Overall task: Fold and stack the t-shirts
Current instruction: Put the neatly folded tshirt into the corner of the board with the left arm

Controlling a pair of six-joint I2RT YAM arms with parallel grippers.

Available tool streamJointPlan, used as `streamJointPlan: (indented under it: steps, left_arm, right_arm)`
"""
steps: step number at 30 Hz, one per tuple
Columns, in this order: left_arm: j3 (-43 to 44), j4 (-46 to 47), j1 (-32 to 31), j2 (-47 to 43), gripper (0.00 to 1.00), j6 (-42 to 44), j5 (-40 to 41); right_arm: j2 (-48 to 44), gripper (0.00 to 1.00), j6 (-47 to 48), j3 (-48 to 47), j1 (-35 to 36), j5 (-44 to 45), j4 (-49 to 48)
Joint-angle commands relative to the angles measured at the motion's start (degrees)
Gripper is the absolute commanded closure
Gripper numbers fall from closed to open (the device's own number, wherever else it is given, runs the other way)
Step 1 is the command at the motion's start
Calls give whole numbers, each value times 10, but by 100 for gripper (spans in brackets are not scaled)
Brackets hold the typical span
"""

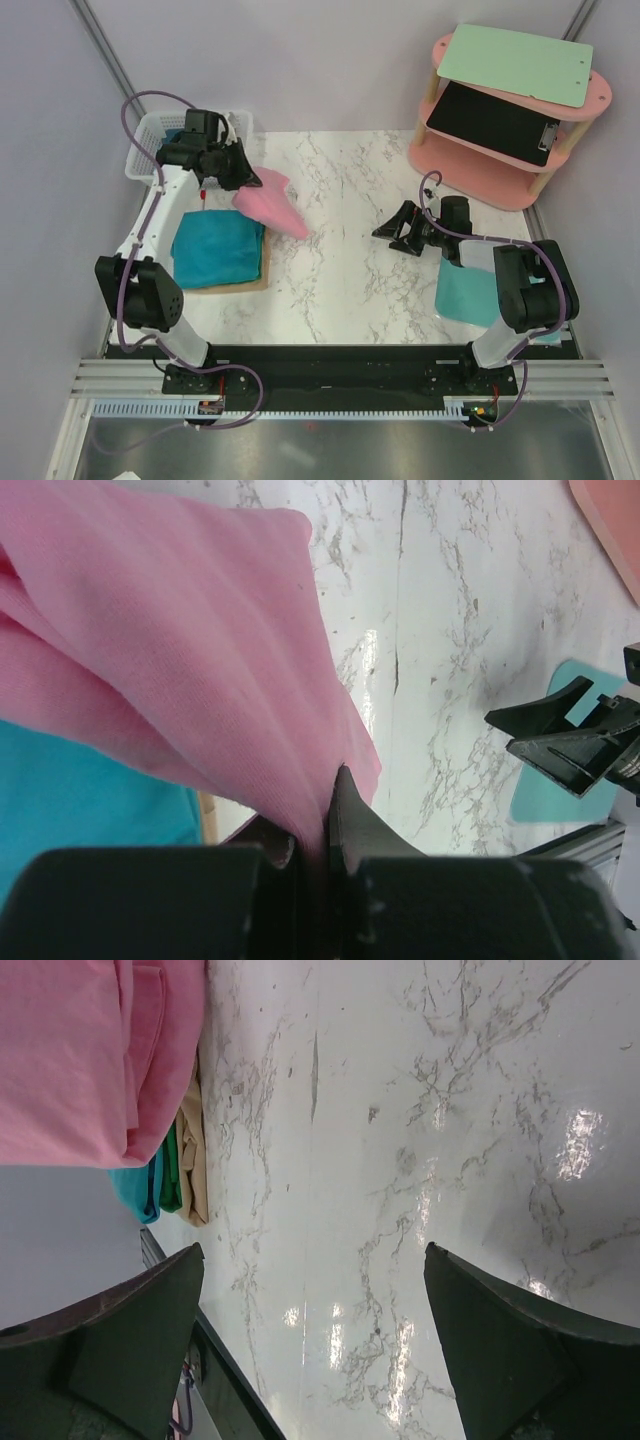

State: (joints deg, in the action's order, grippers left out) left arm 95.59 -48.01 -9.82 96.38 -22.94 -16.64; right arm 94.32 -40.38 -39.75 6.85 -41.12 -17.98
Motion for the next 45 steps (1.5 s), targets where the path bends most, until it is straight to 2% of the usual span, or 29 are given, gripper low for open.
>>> streamJointPlan:
  steps: [1, 12, 20, 26, 31, 40, 43, 45]
  left_arm:
    - [-24, -50, 38, -49, 98, 51, -52]
    - [-180, -77, 204, -113, 98, 99, -137]
    - [-205, -85, 272, -166, 98, 108, -153]
    - [-221, -76, 302, -187, 98, 101, -150]
    - [-260, -63, 312, -202, 98, 94, -101]
    - [-255, -61, 319, -137, 98, 69, -5]
    - [-252, -49, 319, -117, 93, 71, -7]
    - [-248, -41, 320, -96, 82, 75, -10]
  right_arm:
    - [9, 2, -2, 9, -3, -21, -41]
    - [27, 2, -2, 3, -3, -26, -43]
    - [50, 2, -19, 0, -2, -36, -62]
    - [58, 2, -20, 4, -1, -39, -68]
    - [60, 2, -20, 6, -1, -39, -68]
    - [63, 2, -27, 5, -2, -41, -77]
    - [66, 2, -28, 5, -1, -44, -80]
    - [67, 2, -30, 9, -1, -45, -85]
